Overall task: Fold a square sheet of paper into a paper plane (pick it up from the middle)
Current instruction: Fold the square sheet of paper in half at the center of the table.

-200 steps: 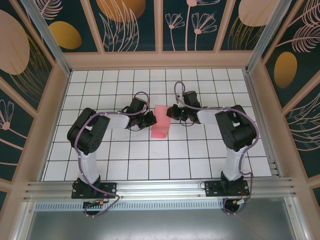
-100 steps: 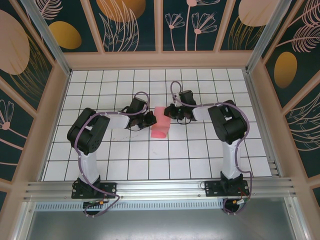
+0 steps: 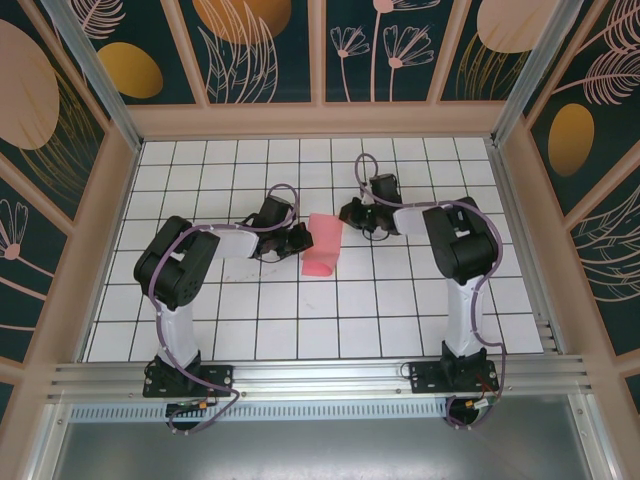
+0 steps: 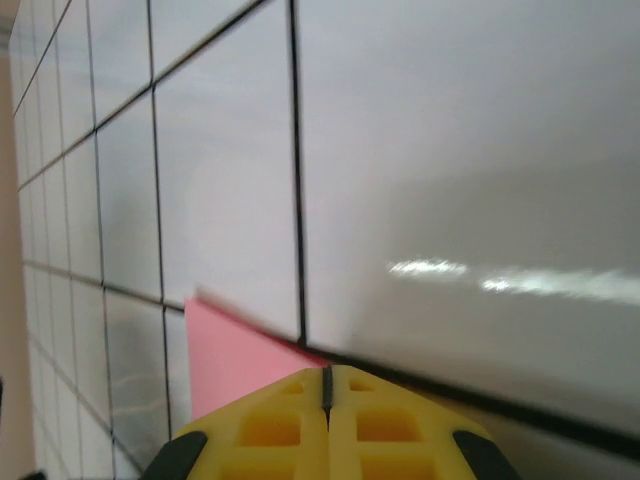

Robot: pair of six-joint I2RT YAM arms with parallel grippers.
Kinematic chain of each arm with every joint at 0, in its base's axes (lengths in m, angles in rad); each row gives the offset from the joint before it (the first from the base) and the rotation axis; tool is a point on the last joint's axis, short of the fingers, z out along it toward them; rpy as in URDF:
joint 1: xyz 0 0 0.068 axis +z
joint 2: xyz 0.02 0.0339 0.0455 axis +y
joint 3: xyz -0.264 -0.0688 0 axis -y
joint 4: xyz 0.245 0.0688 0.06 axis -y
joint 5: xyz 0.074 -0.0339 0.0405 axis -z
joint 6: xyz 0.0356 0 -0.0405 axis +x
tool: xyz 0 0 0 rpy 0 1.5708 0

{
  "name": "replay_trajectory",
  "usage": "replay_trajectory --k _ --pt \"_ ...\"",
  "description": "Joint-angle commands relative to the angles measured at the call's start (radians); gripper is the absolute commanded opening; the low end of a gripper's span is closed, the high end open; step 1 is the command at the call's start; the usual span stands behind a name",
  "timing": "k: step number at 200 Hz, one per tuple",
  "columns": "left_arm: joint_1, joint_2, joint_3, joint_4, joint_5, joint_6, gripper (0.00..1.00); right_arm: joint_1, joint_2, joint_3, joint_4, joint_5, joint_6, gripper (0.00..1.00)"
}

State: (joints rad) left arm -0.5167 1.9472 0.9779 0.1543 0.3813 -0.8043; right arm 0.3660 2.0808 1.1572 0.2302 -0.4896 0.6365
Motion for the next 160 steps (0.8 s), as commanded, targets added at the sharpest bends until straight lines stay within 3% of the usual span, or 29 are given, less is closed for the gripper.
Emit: replay_trajectory --k 1,35,83,160 --pt "0.012 0.090 -0.081 -0.274 -0.163 0.028 0.00 -0.027 -0.014 0.035 -0.028 0.075 0.006 0.00" --pt "0.012 0.087 -0.083 -0.268 -0.163 0.027 0.00 0.000 -0.152 -0.060 -0.018 -0.012 0.006 0.00" --pt "0.012 0.088 -0.089 -0.255 -0.170 0.025 0.00 0.121 -0.276 -0.268 0.011 -0.115 0.054 0.00" --pt "0.013 0.085 -0.092 -0.246 -0.174 0.022 0.00 0.175 -0.236 -0.313 -0.065 -0.138 0.028 0.00"
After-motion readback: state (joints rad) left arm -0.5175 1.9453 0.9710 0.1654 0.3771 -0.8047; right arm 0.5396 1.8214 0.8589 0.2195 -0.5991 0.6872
